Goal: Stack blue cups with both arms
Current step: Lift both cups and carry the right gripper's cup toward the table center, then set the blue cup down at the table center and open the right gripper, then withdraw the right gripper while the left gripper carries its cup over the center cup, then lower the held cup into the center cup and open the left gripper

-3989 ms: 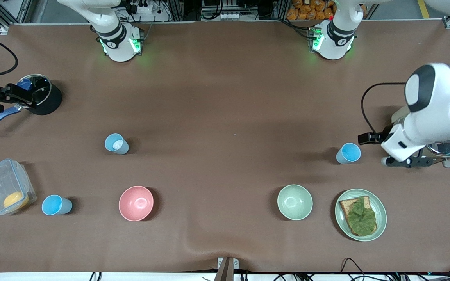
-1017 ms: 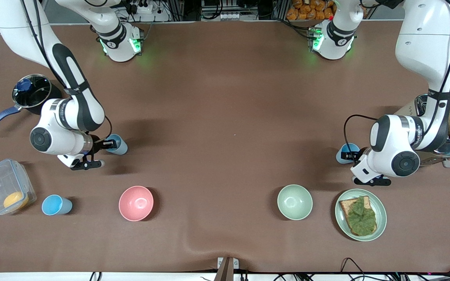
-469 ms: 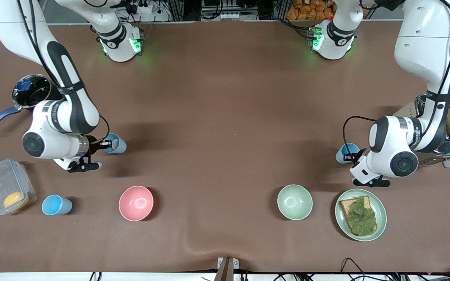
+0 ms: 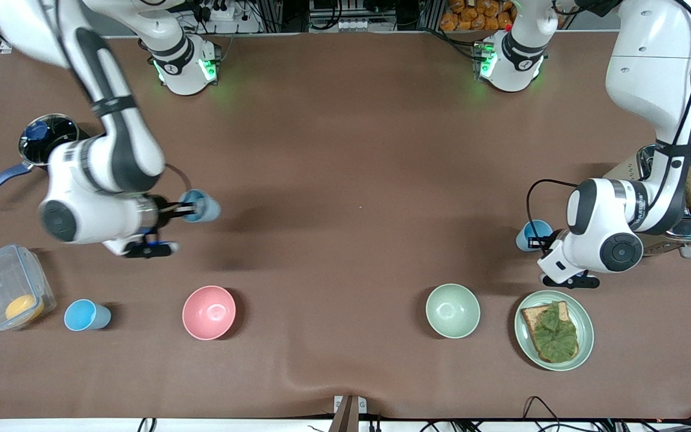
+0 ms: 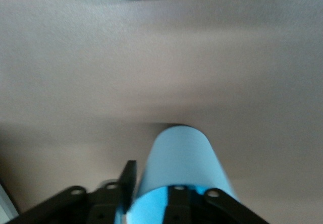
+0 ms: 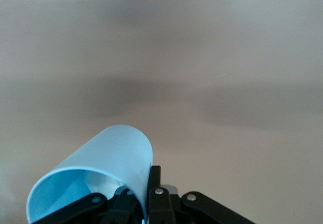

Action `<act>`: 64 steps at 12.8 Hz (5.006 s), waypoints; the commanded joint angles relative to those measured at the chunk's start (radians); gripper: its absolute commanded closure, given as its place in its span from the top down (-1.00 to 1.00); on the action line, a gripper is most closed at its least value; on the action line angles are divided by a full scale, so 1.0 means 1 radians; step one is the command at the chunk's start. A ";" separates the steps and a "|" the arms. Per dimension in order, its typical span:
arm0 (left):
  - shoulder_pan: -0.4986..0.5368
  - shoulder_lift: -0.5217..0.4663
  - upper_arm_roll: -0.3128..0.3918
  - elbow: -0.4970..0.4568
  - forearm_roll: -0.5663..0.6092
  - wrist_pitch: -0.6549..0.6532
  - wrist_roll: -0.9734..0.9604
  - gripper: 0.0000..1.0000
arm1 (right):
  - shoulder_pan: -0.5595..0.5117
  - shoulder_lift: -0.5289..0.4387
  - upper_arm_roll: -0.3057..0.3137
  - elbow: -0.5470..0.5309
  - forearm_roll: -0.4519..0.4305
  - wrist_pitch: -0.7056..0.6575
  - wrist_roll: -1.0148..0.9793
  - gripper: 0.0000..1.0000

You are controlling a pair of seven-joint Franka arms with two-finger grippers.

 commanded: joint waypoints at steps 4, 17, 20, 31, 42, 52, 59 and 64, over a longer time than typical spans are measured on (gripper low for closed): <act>0.011 0.003 -0.001 -0.002 0.009 0.010 0.024 -1.00 | 0.283 0.022 -0.010 -0.006 0.108 0.188 0.272 -1.00; 0.031 -0.041 -0.003 -0.001 0.002 0.013 0.044 -1.00 | 0.558 0.235 -0.011 -0.013 0.245 0.640 0.434 -1.00; 0.031 -0.099 -0.003 -0.004 -0.055 0.000 0.024 -1.00 | 0.550 0.229 -0.016 -0.011 0.242 0.626 0.431 1.00; 0.005 -0.306 -0.274 -0.126 -0.064 -0.026 -0.533 -1.00 | 0.529 0.014 -0.317 0.264 0.013 -0.167 0.334 1.00; -0.260 -0.185 -0.482 -0.011 -0.060 -0.007 -1.032 -1.00 | 0.532 -0.064 -0.856 0.332 -0.016 -0.452 -0.498 1.00; -0.339 -0.014 -0.475 0.094 0.051 0.000 -1.139 -1.00 | 0.547 -0.058 -0.887 0.423 -0.077 -0.528 -0.495 1.00; -0.359 0.003 -0.477 0.136 0.048 0.008 -1.171 -0.64 | 0.553 -0.060 -0.885 0.423 -0.080 -0.528 -0.495 1.00; -0.345 -0.024 -0.475 0.197 0.091 0.005 -1.167 1.00 | 0.553 -0.060 -0.884 0.423 -0.080 -0.528 -0.498 1.00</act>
